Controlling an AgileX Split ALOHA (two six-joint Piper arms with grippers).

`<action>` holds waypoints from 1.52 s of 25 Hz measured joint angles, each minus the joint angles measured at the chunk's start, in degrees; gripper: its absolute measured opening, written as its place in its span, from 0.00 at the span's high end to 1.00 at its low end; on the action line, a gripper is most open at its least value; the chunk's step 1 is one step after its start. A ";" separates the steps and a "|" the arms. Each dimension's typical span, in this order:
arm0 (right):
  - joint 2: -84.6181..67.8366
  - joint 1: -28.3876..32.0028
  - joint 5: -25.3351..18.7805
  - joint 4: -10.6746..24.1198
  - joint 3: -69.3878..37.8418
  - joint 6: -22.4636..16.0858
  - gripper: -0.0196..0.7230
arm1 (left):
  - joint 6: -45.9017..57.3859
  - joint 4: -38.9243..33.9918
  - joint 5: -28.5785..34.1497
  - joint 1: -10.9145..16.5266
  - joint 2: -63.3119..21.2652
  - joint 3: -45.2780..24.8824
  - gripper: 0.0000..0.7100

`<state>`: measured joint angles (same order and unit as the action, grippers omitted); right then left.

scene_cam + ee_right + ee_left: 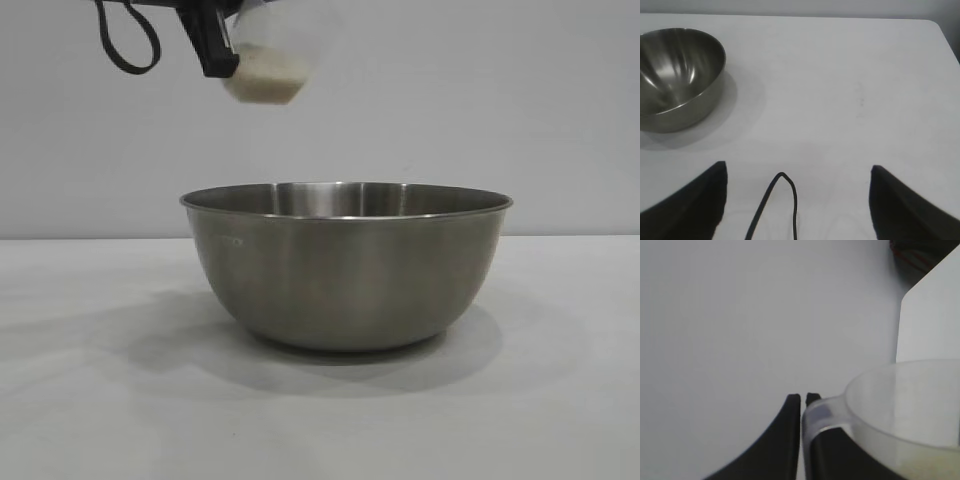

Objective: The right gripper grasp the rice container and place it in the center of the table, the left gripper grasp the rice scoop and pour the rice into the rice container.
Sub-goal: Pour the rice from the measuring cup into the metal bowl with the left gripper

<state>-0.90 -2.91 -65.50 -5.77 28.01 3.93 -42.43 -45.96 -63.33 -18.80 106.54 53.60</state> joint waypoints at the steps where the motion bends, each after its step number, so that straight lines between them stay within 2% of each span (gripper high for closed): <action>1: 0.00 0.00 0.00 0.00 0.00 0.00 0.30 | -2.19 -0.41 0.79 -0.58 0.00 0.00 1.00; 8: 0.00 0.00 0.00 0.00 0.00 0.00 0.30 | -16.32 -1.74 1.92 -2.02 0.51 0.00 1.00; 21: 0.00 0.04 0.00 0.00 0.00 0.00 0.30 | -40.84 -1.87 2.93 -2.63 2.40 0.04 1.00; 38: 0.00 0.13 0.00 0.00 0.00 0.00 0.30 | -59.00 -2.17 3.03 -2.86 2.40 0.04 1.00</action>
<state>-0.90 -2.78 -65.50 -5.77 28.01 3.93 -101.42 -48.13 -60.30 -21.66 108.95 53.64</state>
